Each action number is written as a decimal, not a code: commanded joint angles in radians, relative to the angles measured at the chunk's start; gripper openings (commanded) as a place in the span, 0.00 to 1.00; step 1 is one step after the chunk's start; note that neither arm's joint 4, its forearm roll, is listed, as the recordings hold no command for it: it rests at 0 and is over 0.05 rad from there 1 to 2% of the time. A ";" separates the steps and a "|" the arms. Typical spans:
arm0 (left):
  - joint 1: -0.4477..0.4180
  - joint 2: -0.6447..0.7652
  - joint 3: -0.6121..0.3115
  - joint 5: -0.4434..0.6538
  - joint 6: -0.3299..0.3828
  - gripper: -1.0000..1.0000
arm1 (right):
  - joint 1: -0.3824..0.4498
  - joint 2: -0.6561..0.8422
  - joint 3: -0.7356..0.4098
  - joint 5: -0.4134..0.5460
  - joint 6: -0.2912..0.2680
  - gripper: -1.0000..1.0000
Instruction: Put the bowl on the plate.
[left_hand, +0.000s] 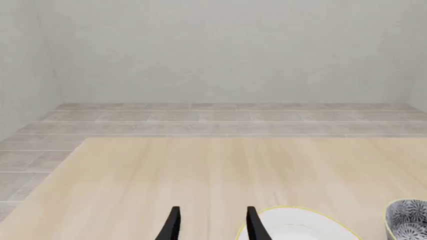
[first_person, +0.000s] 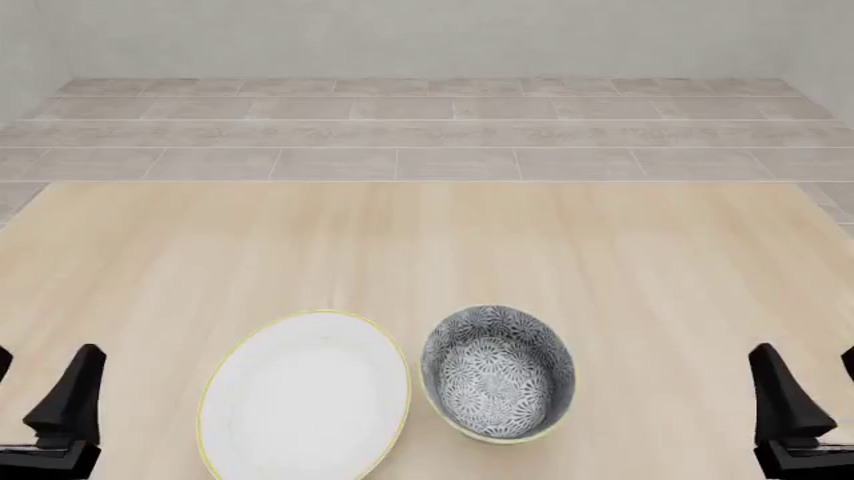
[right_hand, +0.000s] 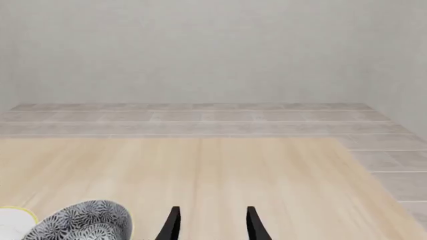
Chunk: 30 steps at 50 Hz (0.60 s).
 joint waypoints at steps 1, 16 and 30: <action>0.000 0.004 -0.003 -0.001 0.000 1.00 | 0.011 0.005 0.002 0.002 0.002 1.00; 0.000 0.004 -0.003 -0.001 0.000 1.00 | 0.034 0.014 0.002 0.000 0.009 1.00; 0.000 0.004 -0.003 -0.001 0.000 1.00 | 0.053 0.105 -0.026 -0.064 -0.001 1.00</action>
